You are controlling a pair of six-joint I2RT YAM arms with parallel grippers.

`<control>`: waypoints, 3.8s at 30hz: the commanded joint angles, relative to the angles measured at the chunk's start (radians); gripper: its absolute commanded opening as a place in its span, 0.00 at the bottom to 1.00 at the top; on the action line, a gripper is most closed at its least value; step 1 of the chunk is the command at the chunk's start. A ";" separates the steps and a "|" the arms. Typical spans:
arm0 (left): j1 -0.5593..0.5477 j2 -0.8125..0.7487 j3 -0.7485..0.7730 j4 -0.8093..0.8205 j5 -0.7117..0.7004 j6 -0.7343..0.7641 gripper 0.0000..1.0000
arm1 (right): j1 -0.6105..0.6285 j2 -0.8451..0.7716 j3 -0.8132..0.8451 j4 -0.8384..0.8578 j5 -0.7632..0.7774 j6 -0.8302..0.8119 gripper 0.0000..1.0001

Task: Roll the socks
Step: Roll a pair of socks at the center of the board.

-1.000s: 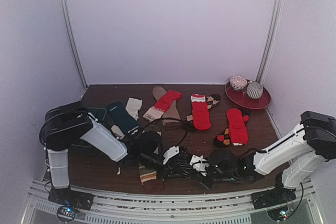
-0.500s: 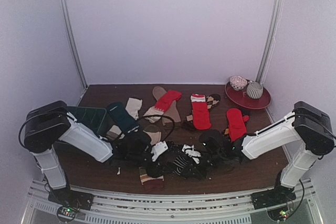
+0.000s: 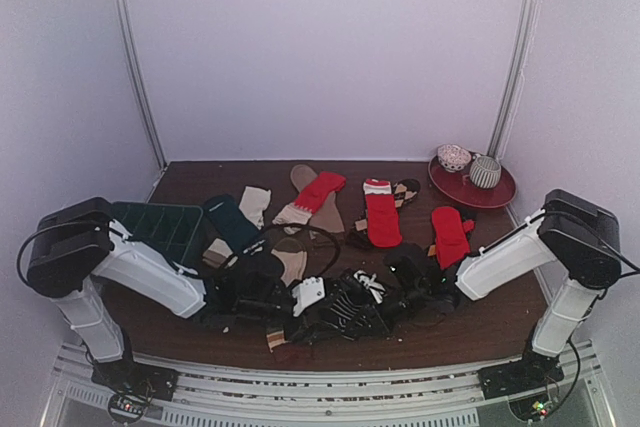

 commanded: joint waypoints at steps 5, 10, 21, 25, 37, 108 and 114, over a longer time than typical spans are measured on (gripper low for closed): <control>0.000 0.076 0.010 0.105 0.035 0.065 0.67 | -0.014 0.073 -0.076 -0.127 0.096 0.033 0.00; 0.001 0.145 0.036 0.117 0.026 0.063 0.64 | -0.014 0.066 -0.085 -0.125 0.090 0.031 0.00; 0.005 0.211 0.079 0.101 0.023 0.061 0.54 | -0.013 0.057 -0.100 -0.130 0.080 0.023 0.00; 0.008 0.222 0.082 0.059 0.017 0.062 0.37 | -0.013 0.055 -0.101 -0.134 0.081 0.020 0.00; 0.007 0.203 0.048 -0.056 0.016 -0.124 0.00 | -0.014 -0.026 -0.121 -0.068 0.101 0.004 0.27; 0.074 0.073 0.006 0.172 0.096 -0.018 0.61 | 0.171 -0.051 -0.344 0.315 0.416 0.159 0.00; 0.076 0.115 -0.014 0.329 0.123 0.017 0.62 | 0.138 -0.035 -0.309 0.235 0.337 0.172 0.00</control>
